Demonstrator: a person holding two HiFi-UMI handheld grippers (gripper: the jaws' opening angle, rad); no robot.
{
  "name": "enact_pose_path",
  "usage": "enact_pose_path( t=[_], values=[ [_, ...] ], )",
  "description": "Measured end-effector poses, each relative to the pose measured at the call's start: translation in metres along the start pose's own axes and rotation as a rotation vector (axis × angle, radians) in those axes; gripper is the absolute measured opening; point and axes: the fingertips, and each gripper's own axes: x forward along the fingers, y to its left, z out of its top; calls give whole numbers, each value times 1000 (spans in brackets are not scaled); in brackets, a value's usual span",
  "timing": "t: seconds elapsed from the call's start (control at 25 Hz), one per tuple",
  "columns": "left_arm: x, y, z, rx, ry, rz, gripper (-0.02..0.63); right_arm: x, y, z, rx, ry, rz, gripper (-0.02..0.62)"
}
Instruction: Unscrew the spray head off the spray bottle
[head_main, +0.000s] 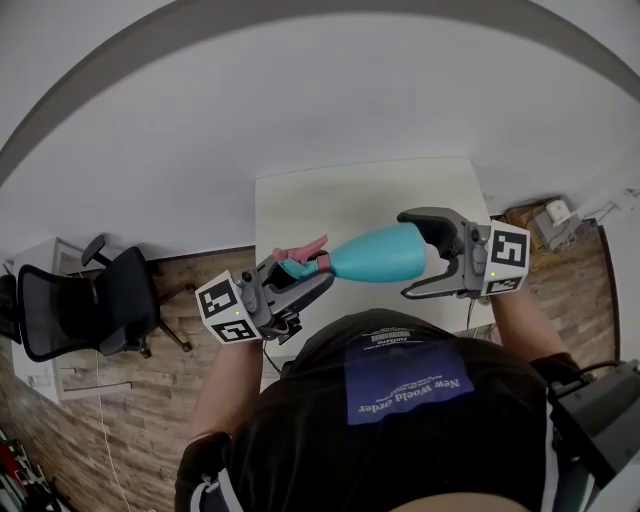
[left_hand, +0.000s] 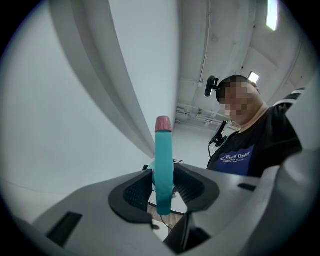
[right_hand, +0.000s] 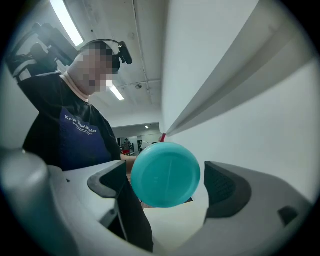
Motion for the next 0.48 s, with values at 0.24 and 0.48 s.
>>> enact_pose_path(
  t=[0.24,0.48],
  values=[
    [16,-6,-8,0,-4,-19,143,9,5,3,10,0,12,456],
    [22,-7,-8,-20,-9,-30,143,18,5,9,18,-7,17,456]
  ],
)
